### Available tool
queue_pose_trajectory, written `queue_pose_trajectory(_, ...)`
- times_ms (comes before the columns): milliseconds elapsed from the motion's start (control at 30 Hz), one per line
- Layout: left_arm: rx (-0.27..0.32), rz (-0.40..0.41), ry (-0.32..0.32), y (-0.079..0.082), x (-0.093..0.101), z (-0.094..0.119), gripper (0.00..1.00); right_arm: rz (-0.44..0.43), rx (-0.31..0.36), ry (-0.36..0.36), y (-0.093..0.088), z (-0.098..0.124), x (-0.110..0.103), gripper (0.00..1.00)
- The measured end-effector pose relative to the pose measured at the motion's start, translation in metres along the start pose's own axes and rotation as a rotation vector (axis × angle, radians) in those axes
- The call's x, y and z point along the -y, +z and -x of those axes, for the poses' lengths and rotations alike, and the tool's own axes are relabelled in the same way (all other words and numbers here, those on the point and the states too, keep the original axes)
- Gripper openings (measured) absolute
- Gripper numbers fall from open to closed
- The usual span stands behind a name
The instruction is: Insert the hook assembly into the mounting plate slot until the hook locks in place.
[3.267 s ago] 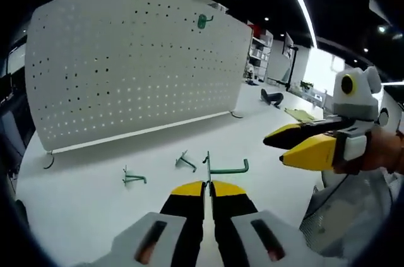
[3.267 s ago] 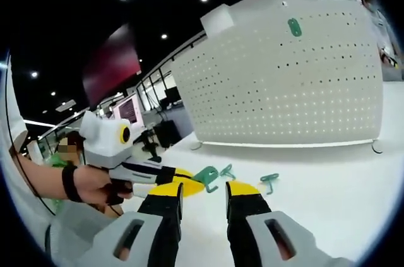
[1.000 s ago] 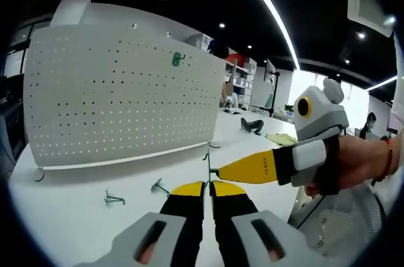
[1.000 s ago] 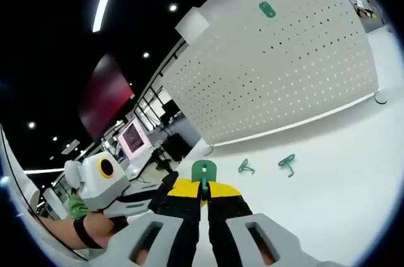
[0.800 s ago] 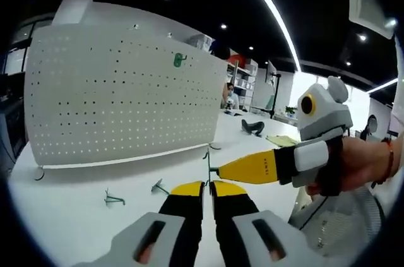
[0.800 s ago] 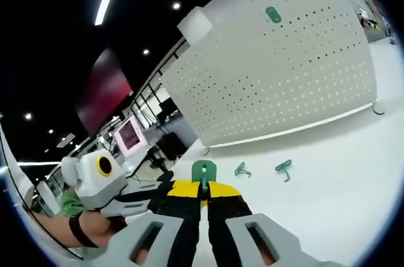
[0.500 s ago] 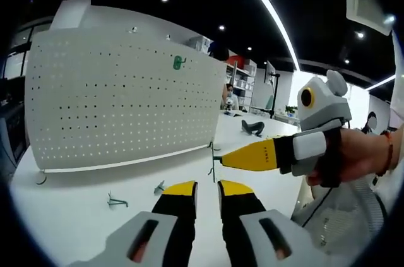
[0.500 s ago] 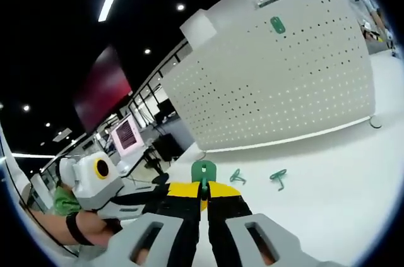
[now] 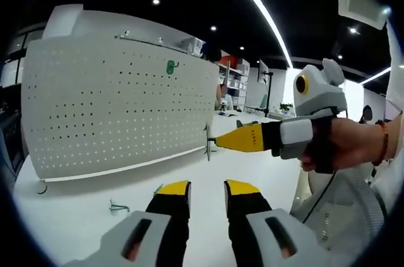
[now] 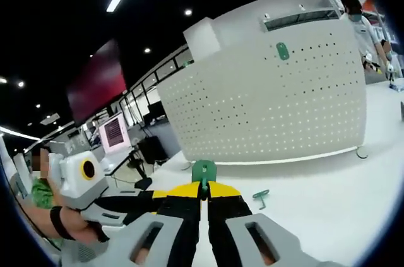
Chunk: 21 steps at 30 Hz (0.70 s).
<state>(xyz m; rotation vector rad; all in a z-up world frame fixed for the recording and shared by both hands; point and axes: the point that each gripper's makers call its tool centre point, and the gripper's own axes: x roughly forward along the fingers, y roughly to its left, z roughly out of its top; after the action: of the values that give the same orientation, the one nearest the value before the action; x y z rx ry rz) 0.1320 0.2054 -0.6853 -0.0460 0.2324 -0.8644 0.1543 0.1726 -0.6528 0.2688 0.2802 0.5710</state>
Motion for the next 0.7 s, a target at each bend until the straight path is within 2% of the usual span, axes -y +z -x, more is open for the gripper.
queue_pose_trajectory(700,0.004,-0.055,-0.039,0.009,0.007,0.013,0.4,0.055,0.036,-0.08,0.032,-0.006,0.024,0.01)
